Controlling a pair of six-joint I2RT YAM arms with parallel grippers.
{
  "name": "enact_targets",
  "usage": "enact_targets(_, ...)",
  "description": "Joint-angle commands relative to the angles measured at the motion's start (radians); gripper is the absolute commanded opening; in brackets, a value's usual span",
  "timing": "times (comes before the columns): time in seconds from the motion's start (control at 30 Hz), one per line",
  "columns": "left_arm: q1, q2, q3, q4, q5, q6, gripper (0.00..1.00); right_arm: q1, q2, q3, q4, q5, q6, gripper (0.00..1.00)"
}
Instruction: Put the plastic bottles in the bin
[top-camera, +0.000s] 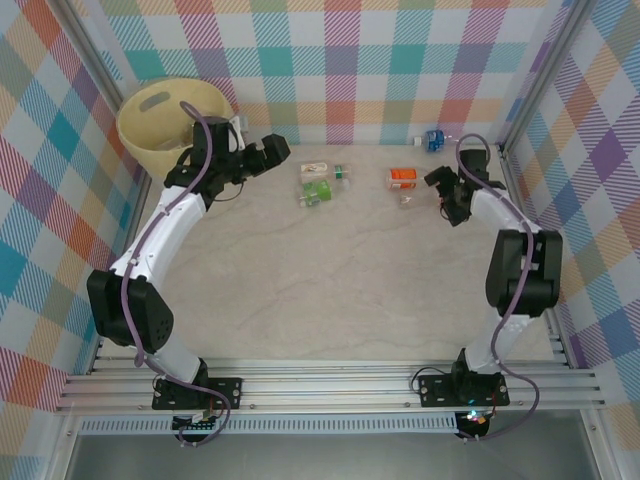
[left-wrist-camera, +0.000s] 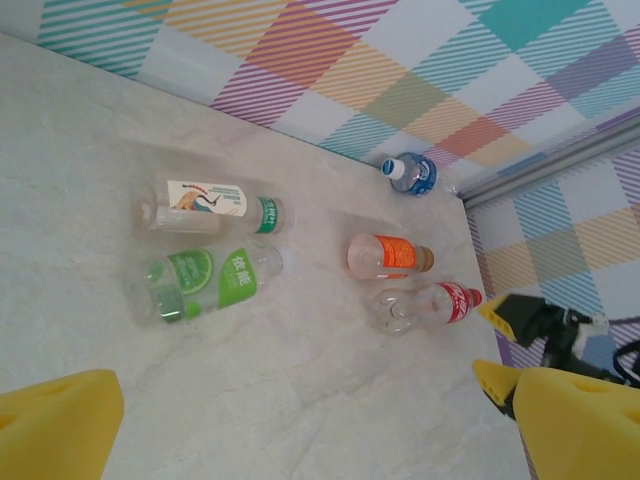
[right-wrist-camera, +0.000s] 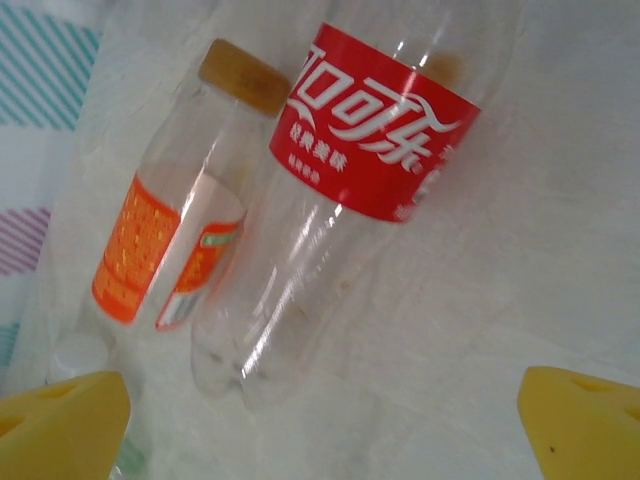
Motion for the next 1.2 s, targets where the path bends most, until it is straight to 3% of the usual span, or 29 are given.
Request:
enact_targets(0.0,-0.009,-0.064,-0.021,-0.030,-0.004,0.033,1.00,0.000,0.069,0.063,-0.081,0.060,0.171,0.97)
enact_targets(0.13,-0.009,-0.091,-0.039,-0.066,-0.044,0.067,1.00,-0.005,0.139,0.147,-0.124,0.196,0.178,0.94)
enact_targets(0.47,-0.008,-0.112,-0.071,-0.088,-0.066,0.094,1.00,-0.044,0.328,0.371,-0.214,0.123,0.133,0.92)
enact_targets(0.73,-0.008,-0.107,-0.077,-0.090,-0.052,0.091,1.00,-0.045,0.413,0.404,-0.205,0.080,0.121,0.80)
enact_targets(0.87,-0.009,-0.111,-0.084,-0.084,-0.023,0.097,1.00,-0.047,0.328,0.254,-0.044,0.069,0.086,0.64)
enact_targets(0.93,-0.009,-0.110,-0.095,-0.065,0.046,0.111,1.00,-0.047,0.263,0.167,0.041,0.073,0.056,0.58)
enact_targets(1.03,-0.014,-0.100,-0.103,-0.038,0.130,0.127,1.00,-0.045,0.179,0.077,0.099,0.049,0.006,0.57)
enact_targets(1.17,-0.037,-0.096,-0.113,-0.018,0.142,0.145,1.00,-0.041,0.045,-0.086,0.202,0.001,-0.050,0.56)
